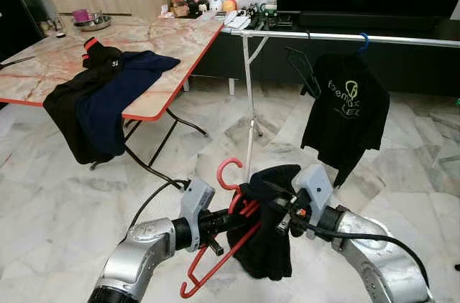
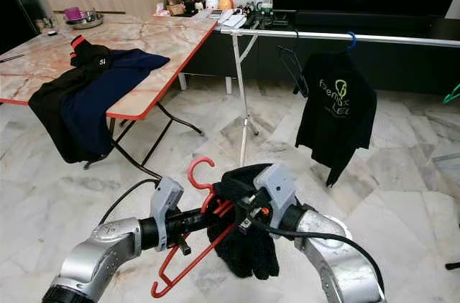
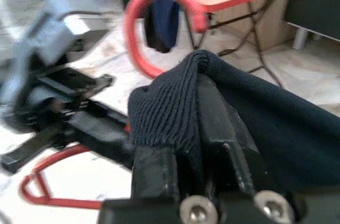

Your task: Hang hanger

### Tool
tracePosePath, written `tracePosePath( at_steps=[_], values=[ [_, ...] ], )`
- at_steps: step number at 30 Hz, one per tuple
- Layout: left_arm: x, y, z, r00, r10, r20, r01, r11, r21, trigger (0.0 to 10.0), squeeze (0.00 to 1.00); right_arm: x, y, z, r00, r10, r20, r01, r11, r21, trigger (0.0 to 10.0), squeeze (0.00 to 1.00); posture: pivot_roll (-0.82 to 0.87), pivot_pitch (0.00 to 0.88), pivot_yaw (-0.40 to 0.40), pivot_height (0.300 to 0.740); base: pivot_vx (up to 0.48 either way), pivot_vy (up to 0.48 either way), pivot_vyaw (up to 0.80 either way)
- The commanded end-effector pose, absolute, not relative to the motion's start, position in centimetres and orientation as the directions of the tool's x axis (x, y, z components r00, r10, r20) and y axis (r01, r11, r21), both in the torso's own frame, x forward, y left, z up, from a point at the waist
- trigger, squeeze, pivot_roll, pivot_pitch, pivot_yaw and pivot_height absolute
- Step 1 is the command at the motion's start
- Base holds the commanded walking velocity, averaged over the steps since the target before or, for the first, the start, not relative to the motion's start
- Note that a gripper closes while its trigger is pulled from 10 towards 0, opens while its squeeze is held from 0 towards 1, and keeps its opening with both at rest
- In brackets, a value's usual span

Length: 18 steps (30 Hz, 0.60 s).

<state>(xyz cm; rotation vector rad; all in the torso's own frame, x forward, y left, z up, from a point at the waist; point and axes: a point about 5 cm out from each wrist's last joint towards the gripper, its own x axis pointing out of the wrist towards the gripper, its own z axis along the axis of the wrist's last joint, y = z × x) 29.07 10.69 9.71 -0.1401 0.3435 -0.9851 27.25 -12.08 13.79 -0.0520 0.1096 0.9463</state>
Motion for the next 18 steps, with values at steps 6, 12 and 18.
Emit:
tracePosePath(
  at_steps=[6,12,18],
  values=[
    [29.6,10.7,11.0,0.547,-0.823,-0.152,0.775,0.567,-0.279,10.0,0.00,27.7,-12.9,13.3,0.626,0.766,-0.144,-0.778,0.627,-0.045,10.0,0.00,0.06,0.061,0.045,0.740,0.000,0.000,0.00],
    [29.6,11.0,11.0,0.554,-0.819,-0.150,0.769,0.572,-0.285,10.0,0.00,30.4,-16.3,13.1,0.870,0.476,-0.125,-0.484,0.874,-0.045,10.0,0.00,0.06,0.056,0.047,0.740,0.000,0.000,0.00],
    [29.2,10.9,11.0,0.520,-0.840,-0.156,0.789,0.542,-0.289,10.0,0.00,30.7,-15.3,14.7,0.857,0.514,-0.030,-0.515,0.856,-0.054,10.0,0.00,0.06,0.058,0.047,0.740,0.000,0.000,0.00]
  ],
)
